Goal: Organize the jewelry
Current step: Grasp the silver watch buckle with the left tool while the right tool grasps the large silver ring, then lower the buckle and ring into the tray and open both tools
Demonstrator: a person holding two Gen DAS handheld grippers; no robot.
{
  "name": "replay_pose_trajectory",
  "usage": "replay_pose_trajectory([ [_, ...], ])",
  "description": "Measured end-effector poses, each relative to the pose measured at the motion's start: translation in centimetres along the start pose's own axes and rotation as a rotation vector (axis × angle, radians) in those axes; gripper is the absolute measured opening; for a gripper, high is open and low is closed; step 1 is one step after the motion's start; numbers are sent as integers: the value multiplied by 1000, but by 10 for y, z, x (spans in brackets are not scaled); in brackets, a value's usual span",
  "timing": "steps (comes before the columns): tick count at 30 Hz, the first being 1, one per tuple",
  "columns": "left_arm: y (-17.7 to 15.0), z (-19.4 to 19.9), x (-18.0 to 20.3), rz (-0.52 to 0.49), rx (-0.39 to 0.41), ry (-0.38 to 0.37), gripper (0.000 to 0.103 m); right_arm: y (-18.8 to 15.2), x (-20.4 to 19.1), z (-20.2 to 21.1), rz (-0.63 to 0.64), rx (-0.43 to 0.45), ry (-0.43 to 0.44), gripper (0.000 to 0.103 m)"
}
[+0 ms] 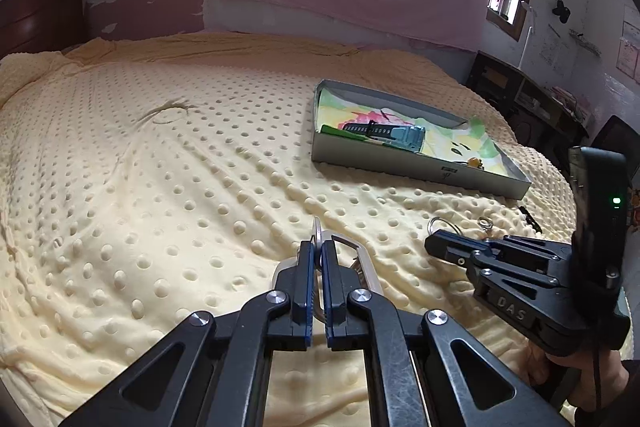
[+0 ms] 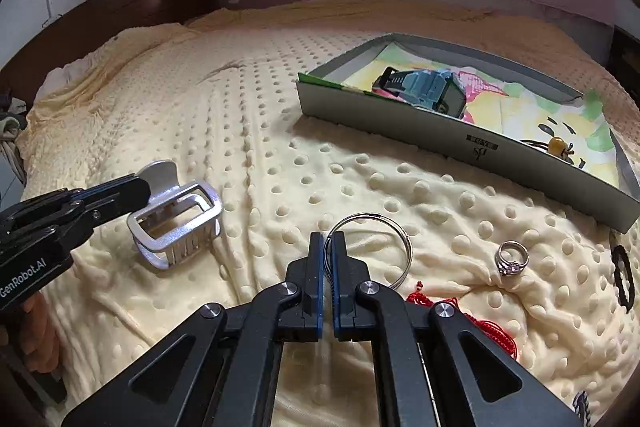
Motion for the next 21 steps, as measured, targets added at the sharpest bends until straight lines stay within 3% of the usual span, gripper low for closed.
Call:
replay_pose_trajectory([
  [5,14,8,15,-5,32,-22,4,13,6,38,-26,120,-13,3],
  [11,51,6,40,-14,90,-53,4,35,37,67,-56,199,-80,3],
  [17,104,-9,57,30,163,-74,4,63,91,65,-142,217,-98,3],
  [21,131,-36,62,28,162,-71,4,81,114,42,-179,188,-88,3],
])
Point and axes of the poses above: each gripper's, at about its wrist camera, not at the fingertips, and z roughly against the way its jaws point, x to its right, y to its top, the point moved 10 cm from there along -z, roughly the way its jaws point, and after that the axes turned 8 degrees about -x, right-handed, at the moved point
